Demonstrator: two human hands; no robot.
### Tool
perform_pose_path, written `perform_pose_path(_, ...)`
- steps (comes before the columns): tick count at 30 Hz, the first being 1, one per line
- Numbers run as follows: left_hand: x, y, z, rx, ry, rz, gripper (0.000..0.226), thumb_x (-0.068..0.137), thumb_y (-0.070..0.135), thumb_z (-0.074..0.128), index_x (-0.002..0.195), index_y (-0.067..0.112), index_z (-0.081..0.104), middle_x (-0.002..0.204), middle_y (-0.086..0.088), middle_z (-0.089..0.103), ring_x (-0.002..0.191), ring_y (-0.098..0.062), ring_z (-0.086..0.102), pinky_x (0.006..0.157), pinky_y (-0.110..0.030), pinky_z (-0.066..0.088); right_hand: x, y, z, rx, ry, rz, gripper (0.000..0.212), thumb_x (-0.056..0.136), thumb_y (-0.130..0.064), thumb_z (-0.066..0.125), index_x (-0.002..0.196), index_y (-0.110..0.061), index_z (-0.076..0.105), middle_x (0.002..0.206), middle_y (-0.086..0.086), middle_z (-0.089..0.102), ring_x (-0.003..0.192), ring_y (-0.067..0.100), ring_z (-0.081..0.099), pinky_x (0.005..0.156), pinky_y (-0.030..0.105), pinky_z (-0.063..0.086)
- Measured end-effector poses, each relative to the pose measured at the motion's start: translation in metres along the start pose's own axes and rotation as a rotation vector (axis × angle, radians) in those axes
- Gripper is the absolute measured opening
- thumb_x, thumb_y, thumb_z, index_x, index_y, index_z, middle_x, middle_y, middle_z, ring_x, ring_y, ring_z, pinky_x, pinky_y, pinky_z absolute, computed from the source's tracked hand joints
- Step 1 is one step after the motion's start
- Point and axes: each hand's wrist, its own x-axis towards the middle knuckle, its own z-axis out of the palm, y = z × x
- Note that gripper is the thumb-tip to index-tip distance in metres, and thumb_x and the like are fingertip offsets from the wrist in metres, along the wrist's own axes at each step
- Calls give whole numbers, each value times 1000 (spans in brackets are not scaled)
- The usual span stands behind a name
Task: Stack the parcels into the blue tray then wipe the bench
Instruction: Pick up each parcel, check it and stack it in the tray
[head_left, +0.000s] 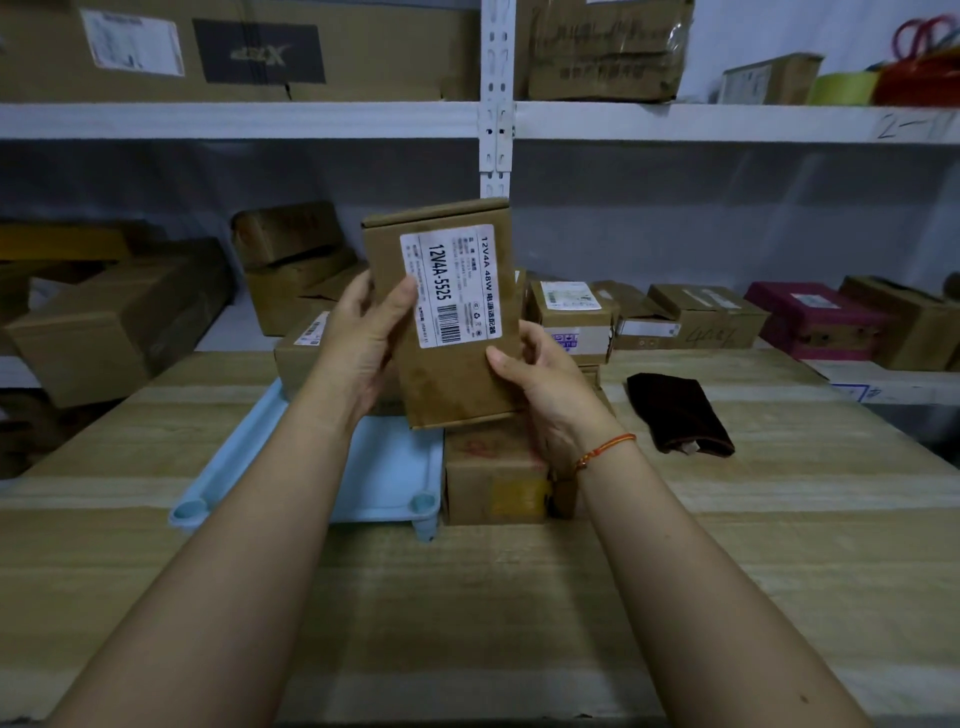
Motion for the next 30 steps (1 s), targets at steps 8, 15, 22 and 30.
perform_pose_path(8, 7, -1, -3, 54, -134, 93, 45, 56, 29, 88, 98, 25, 73, 110, -4, 73, 116, -27, 63, 89, -38, 54, -2, 0, -13, -156, 41, -177, 52, 89, -5, 67, 136, -16, 46, 128, 1, 62, 122, 15, 57, 103, 41, 49)
perform_pose_path(15, 5, 0, -1, 46, -204, 72, 36, 62, 13, 86, 93, 25, 74, 102, 3, 75, 110, -17, 64, 80, -24, 55, -2, 0, -15, -209, 65, -227, 54, 90, -6, 67, 137, -20, 45, 127, -5, 60, 119, 8, 54, 97, 29, 51)
perform_pose_path(22, 3, 1, 0, 30, -73, 21, 59, 78, 25, 70, 132, 11, 52, 121, -4, 69, 113, -14, 65, 86, -26, 56, 0, 0, -7, -135, 70, -170, 52, 89, -8, 68, 137, -12, 49, 120, 0, 67, 112, 13, 63, 94, 34, 55)
perform_pose_path(30, 6, -8, -15, 235, 175, -125, 41, 95, 26, 61, 132, 13, 52, 117, -4, 67, 95, -13, 64, 81, -31, 52, 11, 13, 18, -59, 102, -25, 43, 89, -23, 71, 126, -5, 59, 96, 1, 68, 86, 14, 69, 79, 28, 59)
